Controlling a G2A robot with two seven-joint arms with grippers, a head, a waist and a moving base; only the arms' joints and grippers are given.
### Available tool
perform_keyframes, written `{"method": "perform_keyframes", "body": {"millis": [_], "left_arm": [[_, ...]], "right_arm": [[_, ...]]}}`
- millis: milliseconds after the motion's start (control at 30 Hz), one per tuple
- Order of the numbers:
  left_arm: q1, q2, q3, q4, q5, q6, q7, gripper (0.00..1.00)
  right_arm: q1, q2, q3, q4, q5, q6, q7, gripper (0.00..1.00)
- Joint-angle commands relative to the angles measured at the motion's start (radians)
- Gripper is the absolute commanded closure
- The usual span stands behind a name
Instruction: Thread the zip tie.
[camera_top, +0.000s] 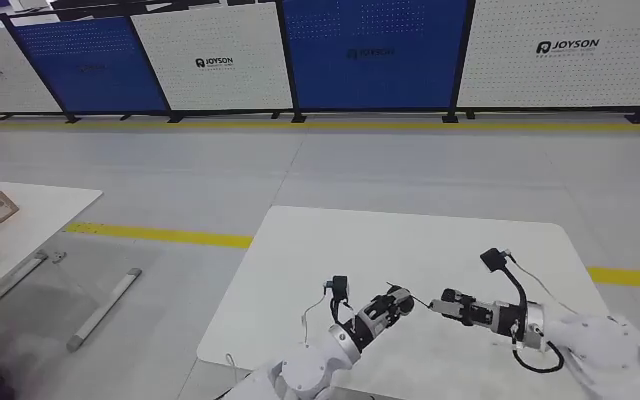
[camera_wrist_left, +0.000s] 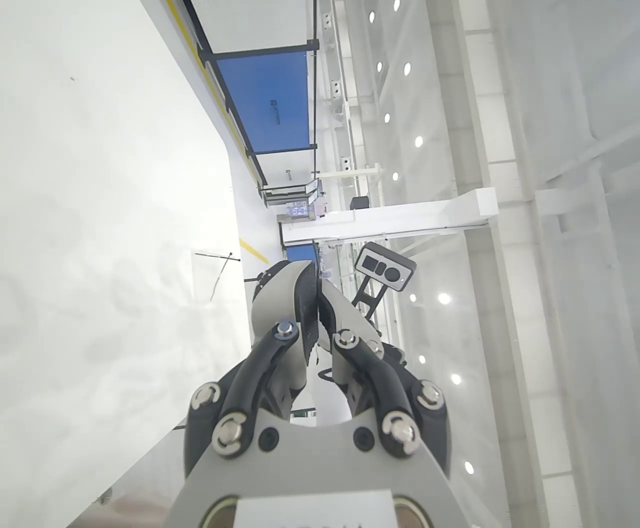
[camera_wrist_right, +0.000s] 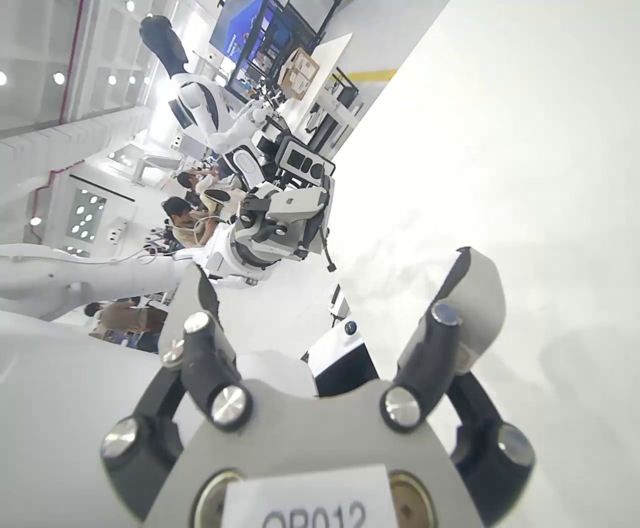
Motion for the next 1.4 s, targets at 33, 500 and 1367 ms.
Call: {"method": "perform_keyframes", "body": {"millis": [33,500,1367], "left_arm": [[0.0,0.0,0.0,0.0,0.0,0.001,0.0,1.0],[0.005,-0.008,-0.002,-0.001,-0.024,-0.012,-0.003,1.0],[0.026,-0.018,-0.01,-0.012,0.042,-0.02,-0.001,0.47]], "right_arm": [[-0.001,0.001,0.002,-0.004,-0.009,0.0,-0.002,0.0],[0.006,-0.022,-0.009,0.038,0.075,0.0,0.048,0.0],[0.011,-0.076,0.028,0.075,0.052,0.0,0.134,1.0]]}}
